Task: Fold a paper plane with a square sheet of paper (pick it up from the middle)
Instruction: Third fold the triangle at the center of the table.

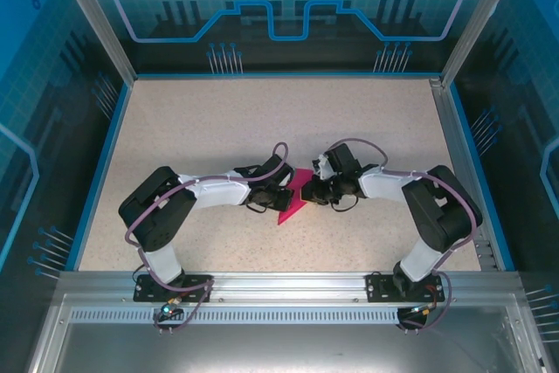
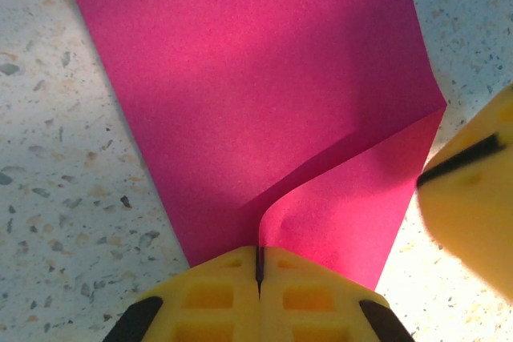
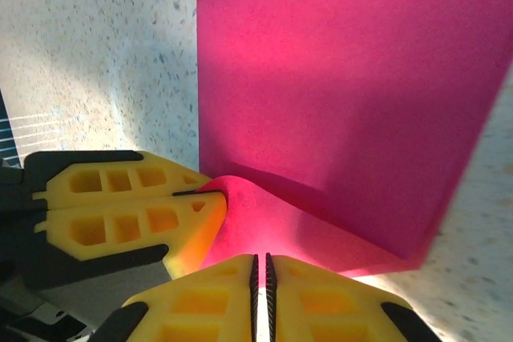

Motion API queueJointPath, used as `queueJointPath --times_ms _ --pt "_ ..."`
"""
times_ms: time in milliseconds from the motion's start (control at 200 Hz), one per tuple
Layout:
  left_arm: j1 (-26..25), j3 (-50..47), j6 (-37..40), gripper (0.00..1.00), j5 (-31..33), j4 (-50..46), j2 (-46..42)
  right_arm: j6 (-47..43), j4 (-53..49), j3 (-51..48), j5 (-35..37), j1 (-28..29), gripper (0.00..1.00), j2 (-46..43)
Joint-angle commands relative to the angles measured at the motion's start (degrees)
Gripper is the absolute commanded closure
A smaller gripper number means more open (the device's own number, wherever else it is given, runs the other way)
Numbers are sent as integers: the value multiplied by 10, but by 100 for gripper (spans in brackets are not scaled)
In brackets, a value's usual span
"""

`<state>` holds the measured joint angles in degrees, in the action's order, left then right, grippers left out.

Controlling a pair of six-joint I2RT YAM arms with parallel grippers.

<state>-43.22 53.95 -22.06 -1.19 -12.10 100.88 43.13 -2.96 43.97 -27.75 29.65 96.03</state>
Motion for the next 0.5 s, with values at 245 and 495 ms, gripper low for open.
queueJointPath --times_ms 245,495 --pt "4 0 10 98 12 -31 15 -13 -27 16 30 6 87 59" --pt "4 6 10 98 12 -33 19 -22 -49 21 28 7 87 33"
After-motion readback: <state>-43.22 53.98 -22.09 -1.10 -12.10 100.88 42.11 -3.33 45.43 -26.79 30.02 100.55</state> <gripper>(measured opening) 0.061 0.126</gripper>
